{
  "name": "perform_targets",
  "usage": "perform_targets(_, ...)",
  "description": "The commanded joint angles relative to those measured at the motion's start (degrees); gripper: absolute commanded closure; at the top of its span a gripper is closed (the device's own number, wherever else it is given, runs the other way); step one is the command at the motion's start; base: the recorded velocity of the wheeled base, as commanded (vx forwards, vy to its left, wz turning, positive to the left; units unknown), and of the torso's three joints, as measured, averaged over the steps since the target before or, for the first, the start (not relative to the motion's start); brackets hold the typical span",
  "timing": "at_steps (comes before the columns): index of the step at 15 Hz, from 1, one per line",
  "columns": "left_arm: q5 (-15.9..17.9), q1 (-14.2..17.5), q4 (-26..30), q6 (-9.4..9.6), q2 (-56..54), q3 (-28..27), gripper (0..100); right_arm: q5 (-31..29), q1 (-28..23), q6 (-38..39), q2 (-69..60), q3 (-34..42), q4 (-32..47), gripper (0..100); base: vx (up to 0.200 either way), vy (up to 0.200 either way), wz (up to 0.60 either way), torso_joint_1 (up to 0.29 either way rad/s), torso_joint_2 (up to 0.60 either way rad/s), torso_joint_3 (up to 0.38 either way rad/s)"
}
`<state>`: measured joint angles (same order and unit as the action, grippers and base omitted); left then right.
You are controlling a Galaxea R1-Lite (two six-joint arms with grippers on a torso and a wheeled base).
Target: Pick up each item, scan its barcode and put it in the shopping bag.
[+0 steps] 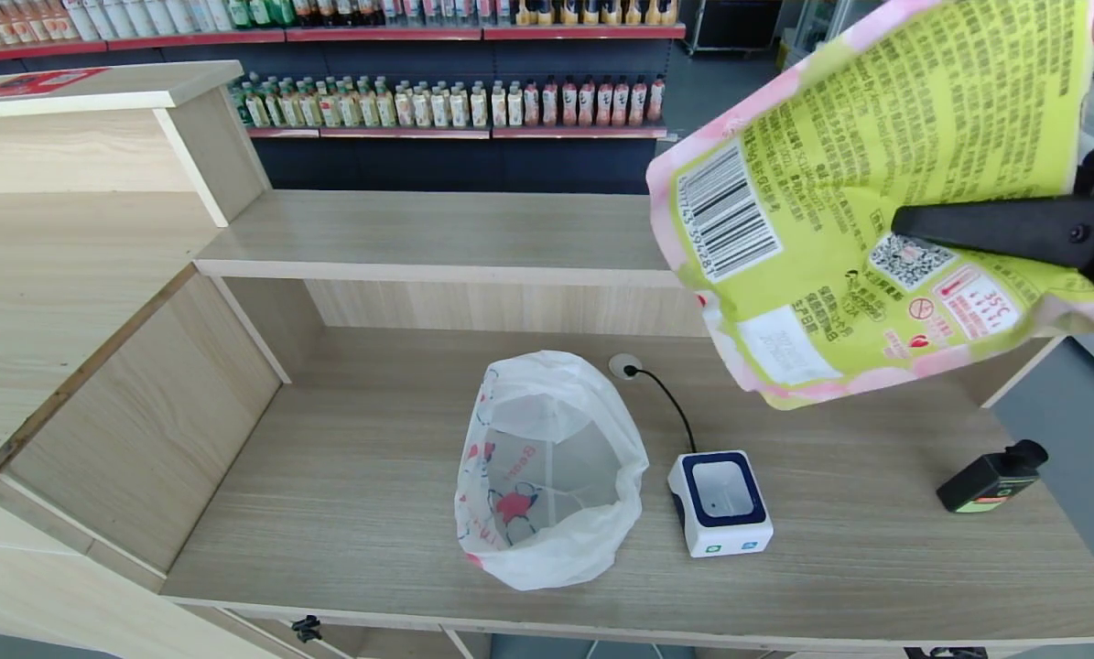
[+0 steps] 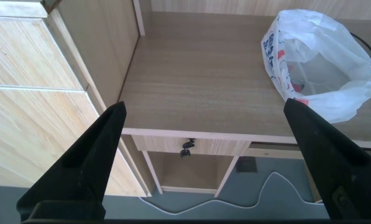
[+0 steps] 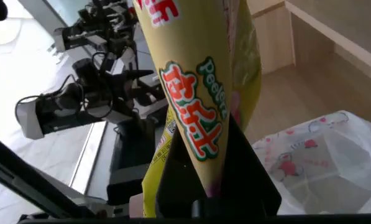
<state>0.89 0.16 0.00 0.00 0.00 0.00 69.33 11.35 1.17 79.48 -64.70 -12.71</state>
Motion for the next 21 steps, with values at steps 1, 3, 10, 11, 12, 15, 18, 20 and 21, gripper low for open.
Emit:
perform_targets(1, -0.01, -0.07, 0.0, 0.0, 0.0, 0.0, 0, -8.24, -4.58, -8.47, 1.46, 0.1, 3.31, 100, 0.0, 0.0, 0.0, 0.0, 0.0, 0.0)
perform_targets(3, -0.01, 0.02, 0.0, 0.0, 0.0, 0.0, 0, -14.92, -12.14, -24.81, 2.61, 0.18, 12.89, 100, 0.0, 0.0, 0.0, 0.0, 0.0, 0.0)
perform_targets(10, -0.01, 0.02, 0.0, 0.0, 0.0, 0.0, 0, -12.46, -27.26, -66.56, 6.91, 0.1, 37.15, 100, 0.0, 0.0, 0.0, 0.0, 0.0, 0.0)
perform_targets(11, -0.01, 0.02, 0.0, 0.0, 0.0, 0.0, 0, -12.64, -27.35, -68.49, 8.14, 0.1, 38.12, 100, 0.0, 0.0, 0.0, 0.0, 0.0, 0.0)
perform_targets(12, -0.01, 0.02, 0.0, 0.0, 0.0, 0.0, 0, -13.52, -27.35, -70.25, 10.52, -0.34, 37.94, 100, 0.0, 0.0, 0.0, 0.0, 0.0, 0.0)
perform_targets(15, -0.01, 0.02, 0.0, 0.0, 0.0, 0.0, 0, -16.07, -24.27, -72.8, 15.88, -4.04, 37.94, 100, 0.0, 0.0, 0.0, 0.0, 0.0, 0.0)
perform_targets(18, -0.01, 0.02, 0.0, 0.0, 0.0, 0.0, 0, -20.81, -23.65, -72.98, 14.12, -2.72, 38.64, 100, 0.0, 0.0, 0.0, 0.0, 0.0, 0.0)
perform_targets(20, -0.01, 0.02, 0.0, 0.0, 0.0, 0.0, 0, -23.45, -24.27, -72.45, 10.08, -1.22, 44.36, 100, 0.0, 0.0, 0.0, 0.0, 0.0, 0.0)
perform_targets(21, -0.01, 0.02, 0.0, 0.0, 0.0, 0.0, 0, -23.36, -24.8, -72.63, 9.11, -1.22, 46.2, 100, 0.0, 0.0, 0.0, 0.0, 0.0, 0.0)
